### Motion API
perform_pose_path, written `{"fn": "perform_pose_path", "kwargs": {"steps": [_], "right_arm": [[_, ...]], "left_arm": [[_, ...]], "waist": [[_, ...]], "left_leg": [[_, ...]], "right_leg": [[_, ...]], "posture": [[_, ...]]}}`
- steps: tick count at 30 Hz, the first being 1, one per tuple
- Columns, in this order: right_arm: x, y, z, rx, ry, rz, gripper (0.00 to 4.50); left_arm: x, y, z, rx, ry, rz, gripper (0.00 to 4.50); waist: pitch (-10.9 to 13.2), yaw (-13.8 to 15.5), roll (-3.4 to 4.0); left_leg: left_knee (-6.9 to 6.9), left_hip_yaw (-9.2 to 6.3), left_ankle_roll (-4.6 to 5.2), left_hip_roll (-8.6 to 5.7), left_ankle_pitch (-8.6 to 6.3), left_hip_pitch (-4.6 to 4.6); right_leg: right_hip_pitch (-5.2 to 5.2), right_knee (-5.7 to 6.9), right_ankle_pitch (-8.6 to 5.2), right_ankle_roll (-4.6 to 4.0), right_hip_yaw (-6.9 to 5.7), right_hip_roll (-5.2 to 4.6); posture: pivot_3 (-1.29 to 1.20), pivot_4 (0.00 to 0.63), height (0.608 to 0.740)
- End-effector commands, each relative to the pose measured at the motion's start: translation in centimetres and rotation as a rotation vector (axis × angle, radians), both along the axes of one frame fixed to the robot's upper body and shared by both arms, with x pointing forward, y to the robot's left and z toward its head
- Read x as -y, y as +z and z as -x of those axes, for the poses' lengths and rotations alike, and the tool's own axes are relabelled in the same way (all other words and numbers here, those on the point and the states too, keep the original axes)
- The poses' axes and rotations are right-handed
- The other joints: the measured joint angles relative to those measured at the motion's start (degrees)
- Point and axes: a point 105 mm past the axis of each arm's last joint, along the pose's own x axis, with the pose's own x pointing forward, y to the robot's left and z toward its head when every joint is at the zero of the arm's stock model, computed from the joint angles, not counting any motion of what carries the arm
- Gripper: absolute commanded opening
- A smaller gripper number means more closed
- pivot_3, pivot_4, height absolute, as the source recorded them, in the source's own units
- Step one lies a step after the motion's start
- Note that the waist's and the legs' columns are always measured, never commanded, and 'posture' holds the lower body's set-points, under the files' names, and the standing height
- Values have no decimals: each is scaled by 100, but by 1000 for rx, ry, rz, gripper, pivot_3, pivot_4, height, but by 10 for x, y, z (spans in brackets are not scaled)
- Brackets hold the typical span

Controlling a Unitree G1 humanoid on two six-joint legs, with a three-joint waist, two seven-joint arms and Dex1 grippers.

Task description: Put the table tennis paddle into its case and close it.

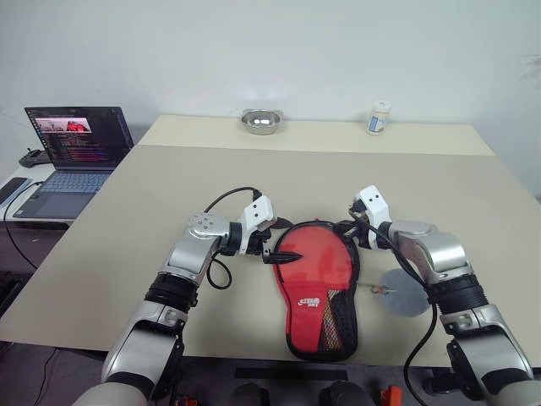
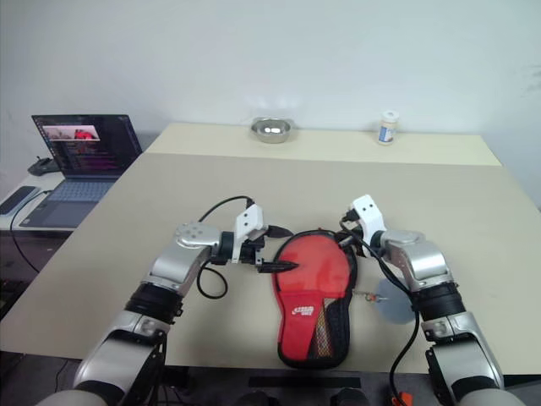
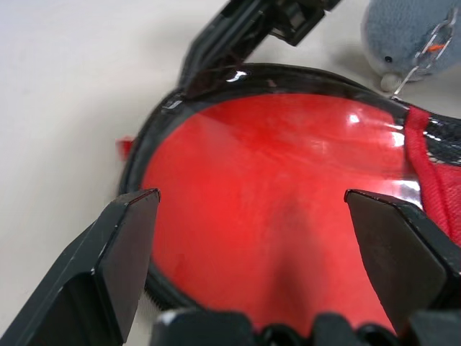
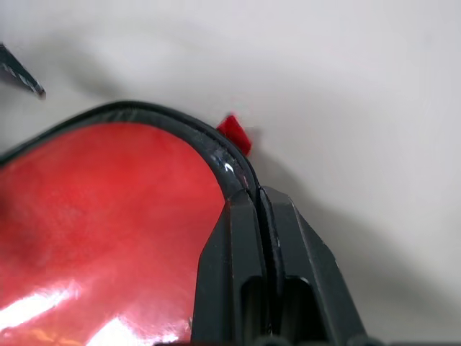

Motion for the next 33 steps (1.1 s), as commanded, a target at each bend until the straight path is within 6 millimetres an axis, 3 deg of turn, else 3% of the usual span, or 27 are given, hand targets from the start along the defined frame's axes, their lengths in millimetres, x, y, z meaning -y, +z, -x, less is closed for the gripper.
{"fn": "perform_pose_path", "kwargs": {"steps": [1, 6, 9, 13, 20, 23, 25, 28, 33], "right_arm": [[-14, 19, -5, 73, 42, -8, 16], [-17, 11, -7, 49, 43, 15, 16], [-17, 8, -5, 28, 41, 15, 684], [-16, 14, -6, 44, 25, 8, 2078], [-6, 51, -1, 121, 0, -58, 4471], [34, 61, 23, 146, -38, -29, 4471], [49, 62, 39, 135, -38, -1, 4471], [63, 66, 71, 108, -5, 41, 4471], [70, 71, 124, 44, 105, 90, 4471]], "left_arm": [[6, 12, 1, 52, -21, 19, 4500], [9, 11, 1, 52, -27, 17, 4500], [11, 10, 1, 52, -32, 18, 4500], [15, 9, 2, 50, -50, 17, 4500], [25, 6, 2, 52, -91, 14, 4500], [40, 1, 1, 60, -130, 8, 4500], [48, -3, 0, 65, -141, 8, 4500], [59, -10, 0, 52, -159, 11, 4500], [68, -27, -2, 19, -167, -9, 4500]], "waist": [[0, 0, 0], [0, -1, 1], [1, -1, 1], [1, 2, 1], [1, 12, 2], [3, 104, 2], [3, 163, 1], [6, 169, -2], [12, 138, -8]], "left_leg": [[0, 0, 0, 1, 0, 0], [0, 5, 0, 0, 1, -1], [0, 5, 0, 0, 1, -2], [0, 4, 0, 0, 1, -2], [0, 4, 0, -2, 1, -4], [0, -1, 0, -3, 1, -10], [-1, -9, 1, -11, 0, -16], [-2, -1, 4, -17, -2, -19], [-3, -6, 5, -10, -2, -15]], "right_leg": [[-1, 1, 0, 0, 0, 1], [-1, -1, 0, 0, 4, 0], [-2, -2, 0, 0, 4, -1], [-2, 0, 0, 0, 3, -1], [-3, -2, 0, 0, 3, -4], [-4, -5, 0, 0, -2, -5], [0, -20, 0, 0, -11, -8], [1, -30, 0, 1, -3, -11], [2, -28, -1, 2, -6, -6]], "posture": [[0, 150, 740], [0, 150, 740], [0, 150, 740], [0, 150, 740], [0, 150, 740], [0, 150, 740], [0, 150, 740], [0, 150, 740], [0, 150, 740]]}}
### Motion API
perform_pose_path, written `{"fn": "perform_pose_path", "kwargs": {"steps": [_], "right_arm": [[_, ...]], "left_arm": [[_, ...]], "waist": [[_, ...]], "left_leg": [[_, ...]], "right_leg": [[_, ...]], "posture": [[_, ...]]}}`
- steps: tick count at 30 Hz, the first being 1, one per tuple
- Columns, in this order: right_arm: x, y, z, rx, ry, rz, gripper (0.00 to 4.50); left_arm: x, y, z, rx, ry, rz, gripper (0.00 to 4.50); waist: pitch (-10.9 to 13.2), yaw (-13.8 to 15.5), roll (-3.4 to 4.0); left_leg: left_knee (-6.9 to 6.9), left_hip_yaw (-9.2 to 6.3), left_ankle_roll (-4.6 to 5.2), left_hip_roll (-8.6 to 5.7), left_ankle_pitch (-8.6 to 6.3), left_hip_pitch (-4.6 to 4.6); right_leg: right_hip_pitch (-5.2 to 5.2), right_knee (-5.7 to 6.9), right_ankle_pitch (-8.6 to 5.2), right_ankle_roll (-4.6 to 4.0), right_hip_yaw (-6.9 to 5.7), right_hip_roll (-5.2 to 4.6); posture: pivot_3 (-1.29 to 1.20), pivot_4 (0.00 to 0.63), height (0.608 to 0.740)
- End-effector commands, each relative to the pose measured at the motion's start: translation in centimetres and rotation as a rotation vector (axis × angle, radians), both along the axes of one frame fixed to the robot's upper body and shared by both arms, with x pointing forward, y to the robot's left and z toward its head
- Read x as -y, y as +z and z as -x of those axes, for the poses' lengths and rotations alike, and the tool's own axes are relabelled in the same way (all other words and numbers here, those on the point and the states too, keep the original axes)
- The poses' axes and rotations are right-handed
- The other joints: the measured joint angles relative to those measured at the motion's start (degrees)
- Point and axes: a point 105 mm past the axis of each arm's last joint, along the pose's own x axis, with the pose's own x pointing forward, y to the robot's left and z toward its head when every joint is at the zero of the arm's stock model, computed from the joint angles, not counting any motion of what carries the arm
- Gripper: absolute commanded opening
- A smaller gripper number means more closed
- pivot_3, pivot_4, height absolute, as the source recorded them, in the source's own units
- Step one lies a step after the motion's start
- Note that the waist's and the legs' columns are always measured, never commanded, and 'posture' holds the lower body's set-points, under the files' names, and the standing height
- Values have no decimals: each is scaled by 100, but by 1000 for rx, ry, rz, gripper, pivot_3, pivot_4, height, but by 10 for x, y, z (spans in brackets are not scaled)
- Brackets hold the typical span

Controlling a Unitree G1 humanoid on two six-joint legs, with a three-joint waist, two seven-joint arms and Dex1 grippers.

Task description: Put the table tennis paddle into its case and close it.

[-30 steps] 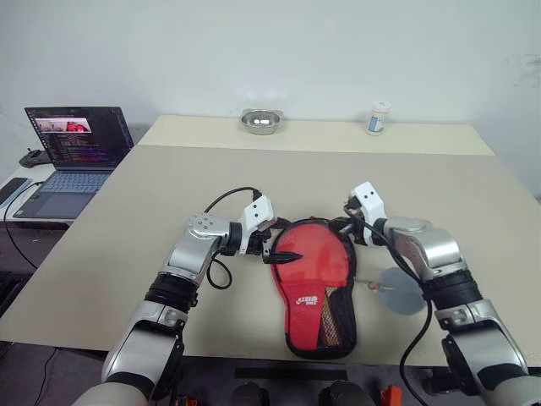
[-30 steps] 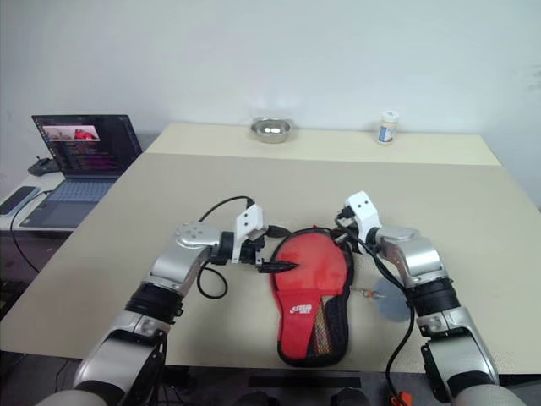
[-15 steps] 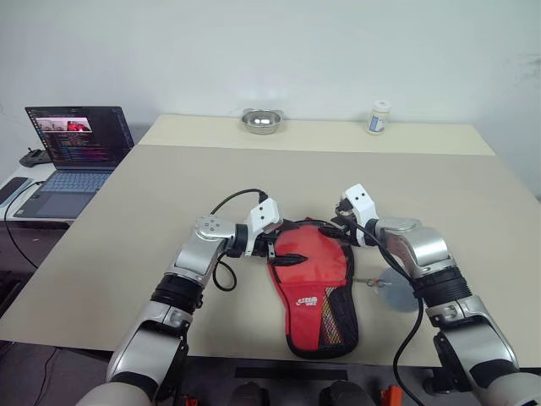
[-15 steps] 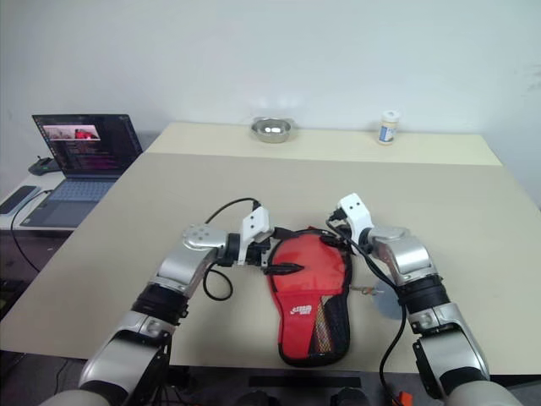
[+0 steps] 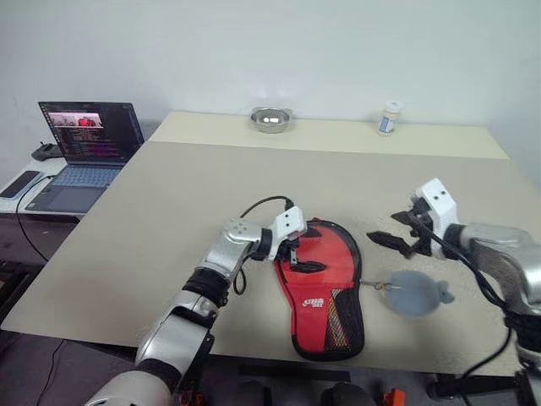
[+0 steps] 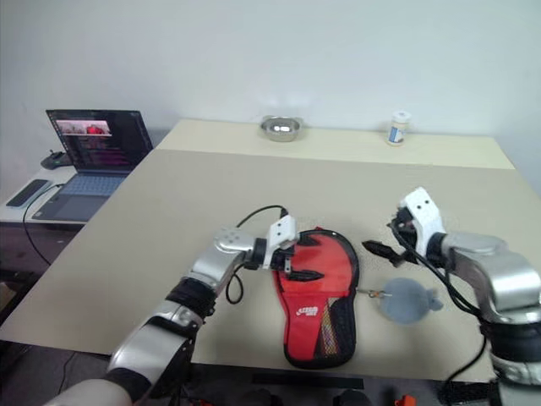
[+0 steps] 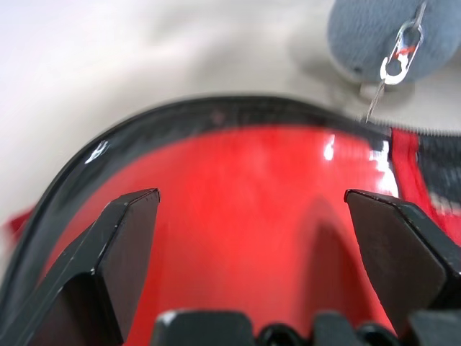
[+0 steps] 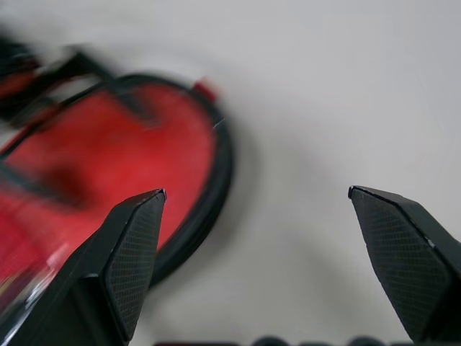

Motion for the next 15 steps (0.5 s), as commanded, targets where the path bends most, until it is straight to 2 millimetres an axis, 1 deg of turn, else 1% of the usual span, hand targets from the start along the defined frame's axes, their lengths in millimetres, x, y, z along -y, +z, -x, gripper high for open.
{"fn": "perform_pose_path", "kwargs": {"steps": [1, 3, 6, 9, 11, 15], "right_arm": [[-4, 17, 34, 7, 97, 23, 4471], [-2, 12, 47, -28, 114, 52, 4471], [2, -2, 59, -79, 105, 92, 4471], [11, -23, 61, -96, 57, 179, 4471], [15, -33, 60, -98, 43, 217, 4471], [21, -47, 60, -96, 33, 281, 4471]], "left_arm": [[5, -4, -3, 18, -12, -21, 4500], [5, -11, -3, -1, -11, -32, 4500], [3, -21, -2, -20, -8, -57, 4500], [0, -30, -2, -31, 4, -76, 4500], [-1, -33, -2, -34, 4, -84, 4500], [-2, -34, -2, -39, 2, -88, 4500]], "waist": [[1, -13, -3], [4, -22, -7], [4, -13, -11], [1, -8, -15], [-1, -11, -16], [-3, -14, -20]], "left_leg": [[0, -2, 0, 2, 0, 0], [0, -4, 0, 8, 0, 8], [3, -9, 2, 9, 3, 14], [7, -5, 3, 7, 4, 15], [9, 0, 3, 6, 4, 16], [10, 2, 8, 6, 9, 20]], "right_leg": [[1, 1, 0, 0, -3, 2], [6, 3, -1, 1, -4, 9], [17, 0, -7, 12, -10, 11], [22, -4, -16, 28, -6, 9], [22, -6, -15, 32, -1, 8], [24, -5, -14, 39, 1, 8]], "posture": [[0, 150, 740], [0, 150, 740], [0, 150, 740], [0, 150, 740], [0, 150, 740], [0, 150, 740]]}}
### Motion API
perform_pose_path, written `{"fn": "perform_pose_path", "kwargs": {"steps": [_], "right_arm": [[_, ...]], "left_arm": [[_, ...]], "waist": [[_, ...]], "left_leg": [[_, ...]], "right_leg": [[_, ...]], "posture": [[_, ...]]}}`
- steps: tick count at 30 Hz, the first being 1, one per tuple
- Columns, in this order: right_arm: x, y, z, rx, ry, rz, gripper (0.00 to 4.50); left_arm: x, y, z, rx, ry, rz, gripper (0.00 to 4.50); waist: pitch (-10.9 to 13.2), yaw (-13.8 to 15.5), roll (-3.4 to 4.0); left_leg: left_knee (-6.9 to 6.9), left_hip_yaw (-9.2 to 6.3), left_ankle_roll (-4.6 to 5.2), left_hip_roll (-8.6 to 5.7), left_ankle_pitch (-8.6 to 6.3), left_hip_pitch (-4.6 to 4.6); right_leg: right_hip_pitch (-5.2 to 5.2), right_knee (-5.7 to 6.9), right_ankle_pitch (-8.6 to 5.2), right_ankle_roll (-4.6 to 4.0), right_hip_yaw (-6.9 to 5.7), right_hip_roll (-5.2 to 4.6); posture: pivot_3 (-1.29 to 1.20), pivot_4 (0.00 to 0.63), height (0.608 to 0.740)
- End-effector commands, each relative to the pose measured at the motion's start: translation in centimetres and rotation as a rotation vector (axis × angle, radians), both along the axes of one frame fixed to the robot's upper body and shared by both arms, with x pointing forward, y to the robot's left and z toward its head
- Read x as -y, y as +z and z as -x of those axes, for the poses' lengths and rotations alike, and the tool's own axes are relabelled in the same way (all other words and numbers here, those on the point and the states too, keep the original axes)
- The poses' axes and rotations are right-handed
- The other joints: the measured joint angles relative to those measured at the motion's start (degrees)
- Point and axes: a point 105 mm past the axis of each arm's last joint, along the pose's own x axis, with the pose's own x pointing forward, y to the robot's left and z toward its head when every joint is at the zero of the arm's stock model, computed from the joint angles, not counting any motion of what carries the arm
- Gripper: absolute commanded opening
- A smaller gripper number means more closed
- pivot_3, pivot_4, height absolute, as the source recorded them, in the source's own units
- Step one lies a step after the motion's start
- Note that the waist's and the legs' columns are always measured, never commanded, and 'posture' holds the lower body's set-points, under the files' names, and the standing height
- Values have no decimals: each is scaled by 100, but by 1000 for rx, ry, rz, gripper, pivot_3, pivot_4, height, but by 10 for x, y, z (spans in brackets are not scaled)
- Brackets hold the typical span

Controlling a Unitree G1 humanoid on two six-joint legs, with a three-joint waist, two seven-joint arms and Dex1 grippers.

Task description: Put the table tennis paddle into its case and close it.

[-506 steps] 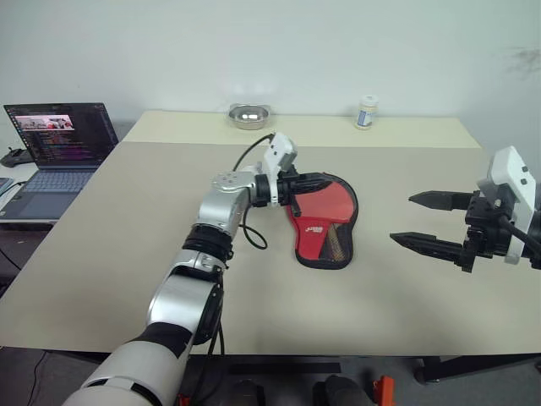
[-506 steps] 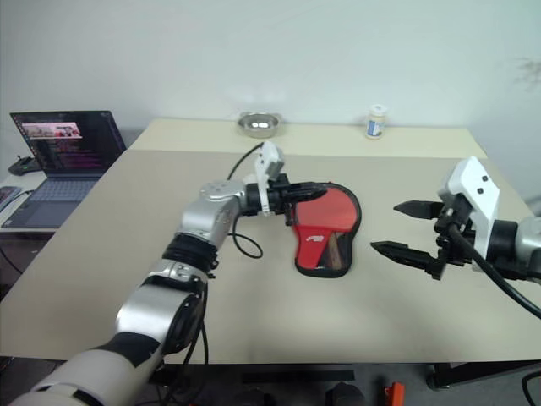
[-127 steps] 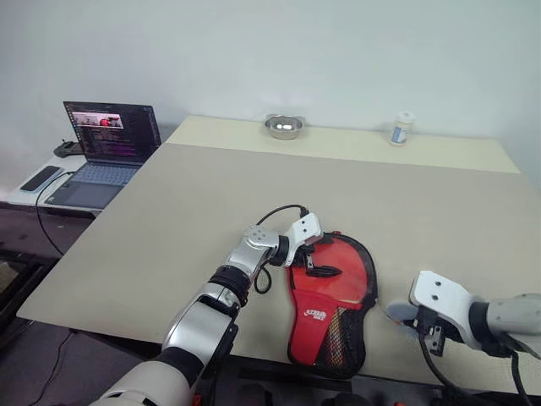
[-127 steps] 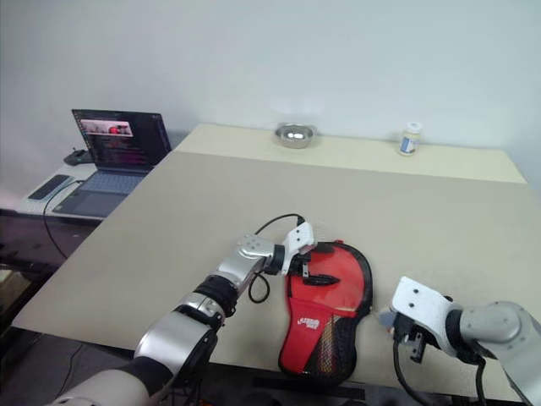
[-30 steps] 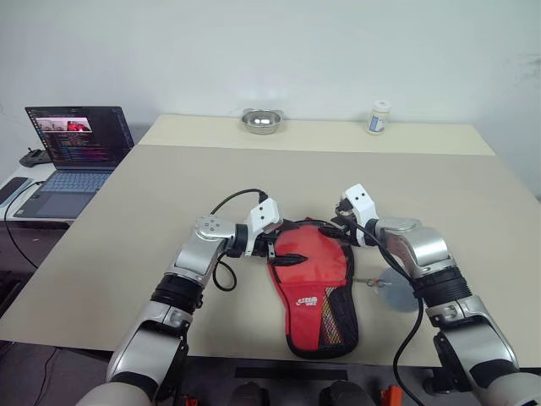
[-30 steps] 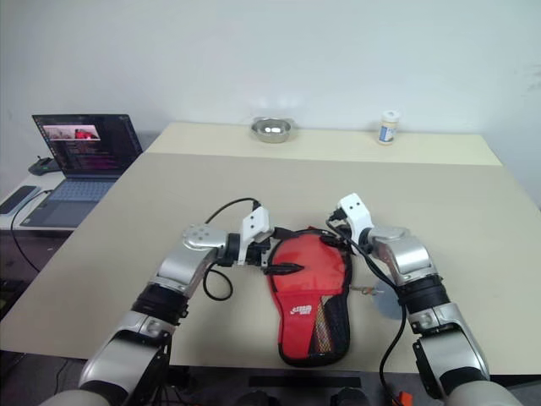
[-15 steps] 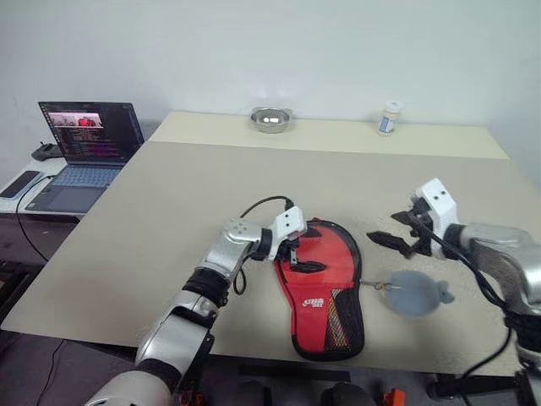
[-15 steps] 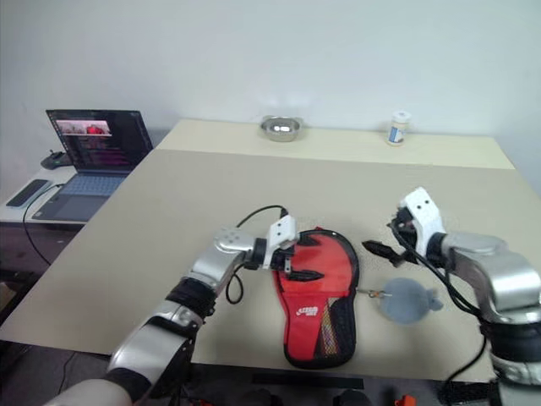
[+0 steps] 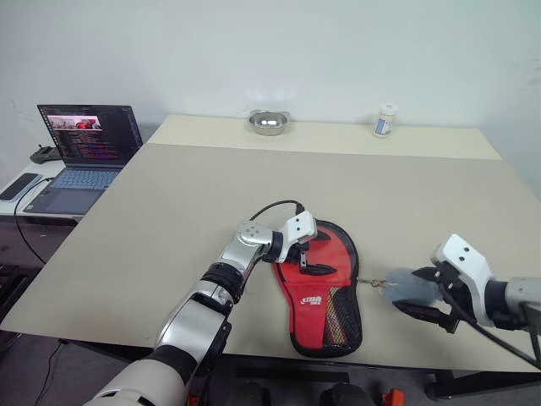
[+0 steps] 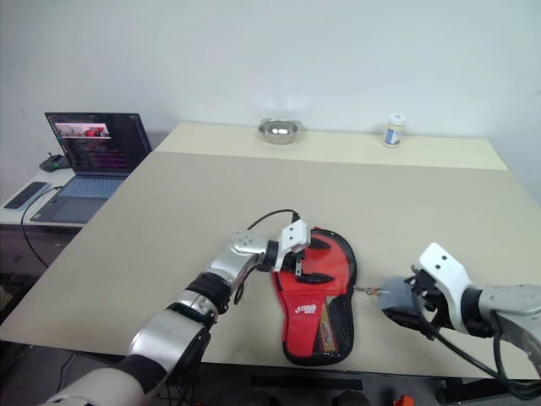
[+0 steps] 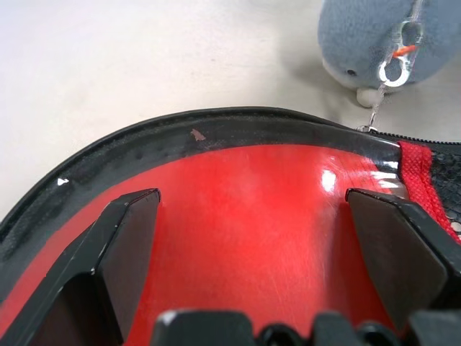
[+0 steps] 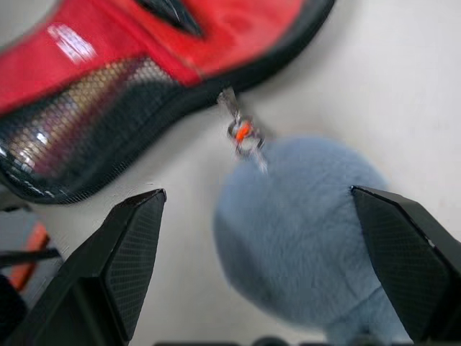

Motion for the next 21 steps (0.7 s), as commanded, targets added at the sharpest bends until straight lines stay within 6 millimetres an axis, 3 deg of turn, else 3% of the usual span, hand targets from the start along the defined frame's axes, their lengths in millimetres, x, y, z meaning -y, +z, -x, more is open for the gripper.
{"fn": "perform_pose_path", "kwargs": {"steps": [1, 9, 10, 12, 21], "right_arm": [[5, -2, -5, 55, 2, 68, 4471], [5, -16, -19, 117, 14, 162, 4471], [6, -17, -22, 131, 15, 184, 4305], [8, -18, -26, 150, 13, 205, 3847], [8, -3, -37, 271, 129, 349, 988]], "left_arm": [[-8, -21, 4, -41, 10, -79, 4500], [-12, -23, 3, -41, 23, -80, 4500], [-12, -24, 3, -42, 25, -81, 4500], [-14, -25, 3, -45, 30, -84, 4500], [-15, -37, 8, -69, 26, -103, 4500]], "waist": [[-2, -2, -3], [-6, -8, -8], [-6, -7, -8], [-7, -5, -10], [-10, -8, -10]], "left_leg": [[0, 0, 0, 0, 1, 2], [0, 0, 2, 1, 3, 6], [0, 1, 2, 1, 3, 6], [0, 0, 2, 1, 3, 6], [0, 2, 3, 1, 3, 15]], "right_leg": [[0, 0, 0, 1, 0, 1], [2, 3, 0, 1, 2, 3], [2, 3, 0, 1, 2, 3], [2, 2, 0, 1, 1, 3], [9, 3, 0, 1, 2, 3]], "posture": [[0, 150, 740], [0, 150, 740], [0, 150, 740], [0, 150, 740], [0, 150, 740]]}}
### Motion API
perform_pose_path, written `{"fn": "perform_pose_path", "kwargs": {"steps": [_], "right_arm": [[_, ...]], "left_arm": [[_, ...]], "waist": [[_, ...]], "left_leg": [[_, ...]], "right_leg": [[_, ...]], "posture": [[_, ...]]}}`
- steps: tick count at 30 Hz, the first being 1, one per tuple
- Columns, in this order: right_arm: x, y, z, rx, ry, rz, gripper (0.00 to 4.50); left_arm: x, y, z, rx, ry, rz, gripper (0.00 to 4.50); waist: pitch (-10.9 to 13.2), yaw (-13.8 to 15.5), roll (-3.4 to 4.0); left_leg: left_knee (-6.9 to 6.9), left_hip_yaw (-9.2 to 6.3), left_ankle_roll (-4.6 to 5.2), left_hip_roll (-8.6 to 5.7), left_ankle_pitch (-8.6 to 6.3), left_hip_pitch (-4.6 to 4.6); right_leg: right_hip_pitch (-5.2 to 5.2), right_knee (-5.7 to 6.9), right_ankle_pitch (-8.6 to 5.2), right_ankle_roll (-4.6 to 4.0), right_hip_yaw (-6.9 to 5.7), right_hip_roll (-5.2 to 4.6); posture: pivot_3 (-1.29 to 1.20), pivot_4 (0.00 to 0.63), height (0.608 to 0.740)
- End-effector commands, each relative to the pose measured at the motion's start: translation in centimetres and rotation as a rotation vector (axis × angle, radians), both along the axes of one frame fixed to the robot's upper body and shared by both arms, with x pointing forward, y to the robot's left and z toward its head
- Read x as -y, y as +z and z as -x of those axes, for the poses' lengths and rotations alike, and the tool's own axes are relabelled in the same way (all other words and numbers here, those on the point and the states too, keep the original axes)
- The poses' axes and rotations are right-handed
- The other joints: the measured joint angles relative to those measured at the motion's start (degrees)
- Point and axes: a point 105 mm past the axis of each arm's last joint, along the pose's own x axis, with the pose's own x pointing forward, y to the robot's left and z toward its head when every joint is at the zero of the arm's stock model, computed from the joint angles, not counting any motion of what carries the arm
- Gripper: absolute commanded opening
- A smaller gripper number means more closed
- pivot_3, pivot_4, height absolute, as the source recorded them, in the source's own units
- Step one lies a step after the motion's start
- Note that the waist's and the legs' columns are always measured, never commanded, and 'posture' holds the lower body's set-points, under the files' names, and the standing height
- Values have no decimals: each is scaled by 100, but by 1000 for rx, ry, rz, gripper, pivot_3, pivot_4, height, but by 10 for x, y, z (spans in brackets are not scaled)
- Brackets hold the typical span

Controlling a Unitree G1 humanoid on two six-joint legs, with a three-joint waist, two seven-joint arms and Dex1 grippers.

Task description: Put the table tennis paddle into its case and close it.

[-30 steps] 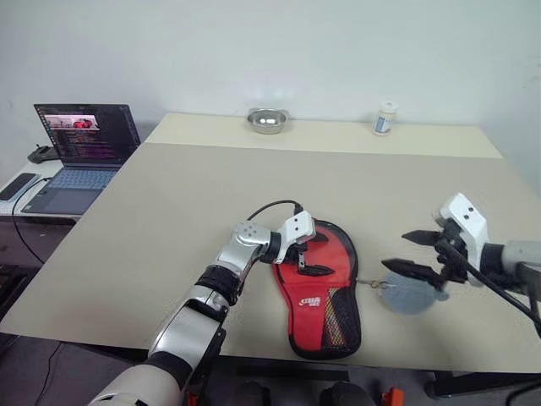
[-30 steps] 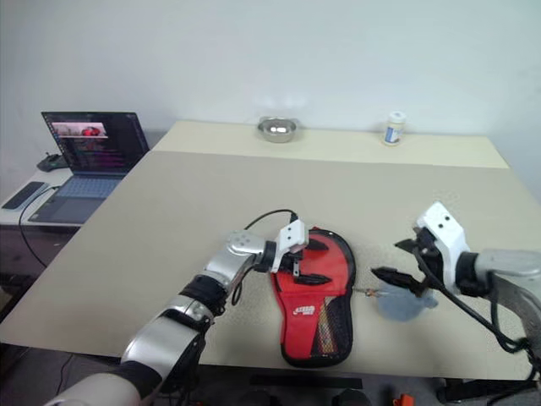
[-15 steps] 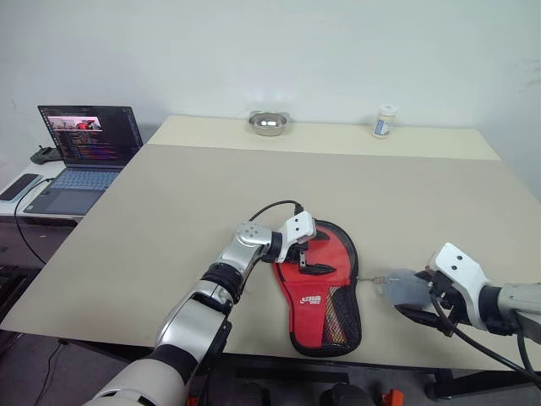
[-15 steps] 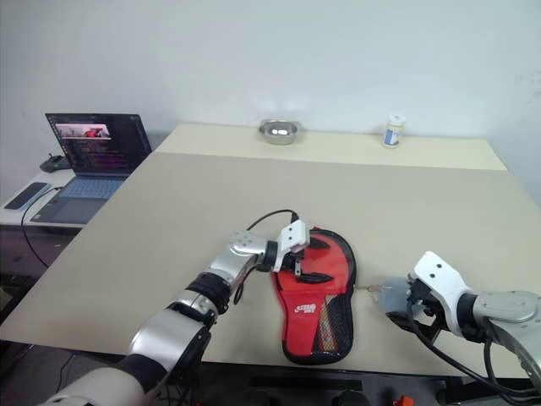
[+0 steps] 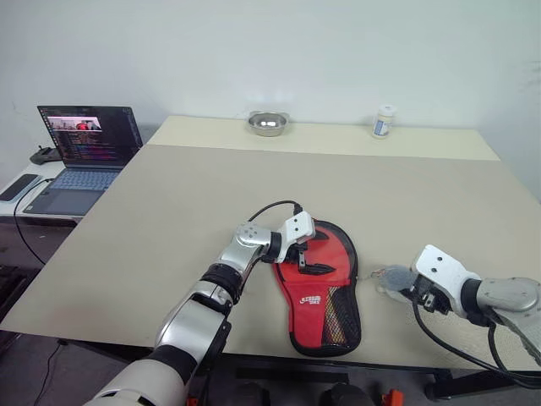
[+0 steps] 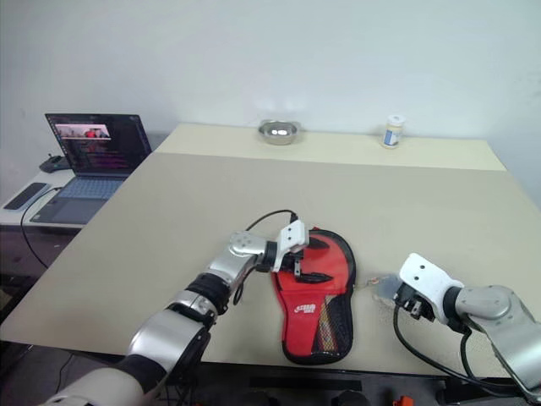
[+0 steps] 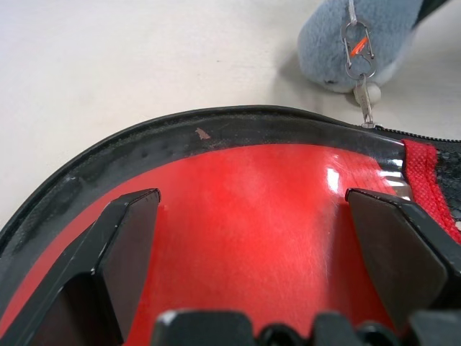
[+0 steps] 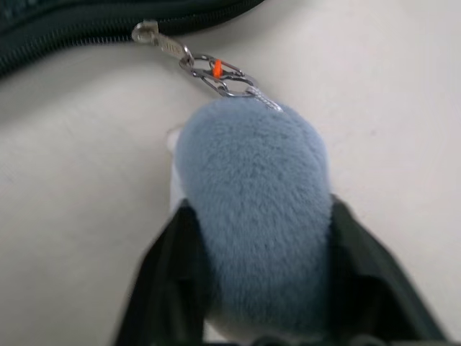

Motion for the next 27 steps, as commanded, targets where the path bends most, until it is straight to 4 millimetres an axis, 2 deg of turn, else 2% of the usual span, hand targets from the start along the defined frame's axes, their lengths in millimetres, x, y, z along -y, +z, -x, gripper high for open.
{"fn": "perform_pose_path", "kwargs": {"steps": [1, 4, 9, 13, 16, 18, 22, 27], "right_arm": [[-1, 17, -6, 69, 66, 73, 747], [-8, 27, -1, 55, 164, 114, 364], [-14, 39, 17, -31, 284, 123, 294], [-13, 26, 48, -187, 343, 126, 294], [-14, 13, 73, -274, 379, 134, 292], [-22, 4, 92, -326, 415, 125, 274], [-40, -10, 129, -403, 511, 128, 258], [-47, -18, 151, -469, 587, 111, 249]], "left_arm": [[-11, -34, 10, -79, 7, -105, 4500], [-9, -39, 11, -89, 10, -115, 4500], [-4, -49, 16, -108, -2, -139, 4500], [-1, -54, 17, -120, 12, -151, 4500], [2, -56, 18, -129, 18, -151, 4500], [4, -58, 19, -133, 18, -153, 4500], [7, -62, 20, -136, 26, -164, 4500], [9, -63, 19, -139, 37, -167, 4500]], "waist": [[0, 2, 1], [-3, 8, 5], [-9, 52, 3], [-17, 81, 5], [-23, 96, 9], [-35, 113, 28], [-46, 165, 18], [-69, 152, -18]], "left_leg": [[0, 0, 0, 0, 0, 1], [0, 3, 0, 0, 0, 2], [0, -1, 0, -2, 0, 4], [-19, -24, -1, 3, -3, 63], [-19, -36, -2, -1, -6, 62], [-20, -42, -1, -3, -7, 61], [-20, -46, 7, -11, -16, 62], [-16, -46, 5, -6, -18, 76]], "right_leg": [[1, 0, 0, 0, 0, 0], [1, -1, 0, 0, 1, 0], [9, -6, 0, 0, -3, -1], [103, -72, 3, 6, -35, -5], [128, -106, 8, 16, -52, -20], [145, -139, 20, 34, -56, -21], [165, -169, 25, 44, -60, -28], [172, -169, 30, 53, -60, -28]], "posture": [[0, 150, 740], [0, 150, 740], [0, 150, 740], [0, 150, 740], [0, 150, 740], [0, 150, 740], [0, 150, 740], [0, 150, 740]]}}
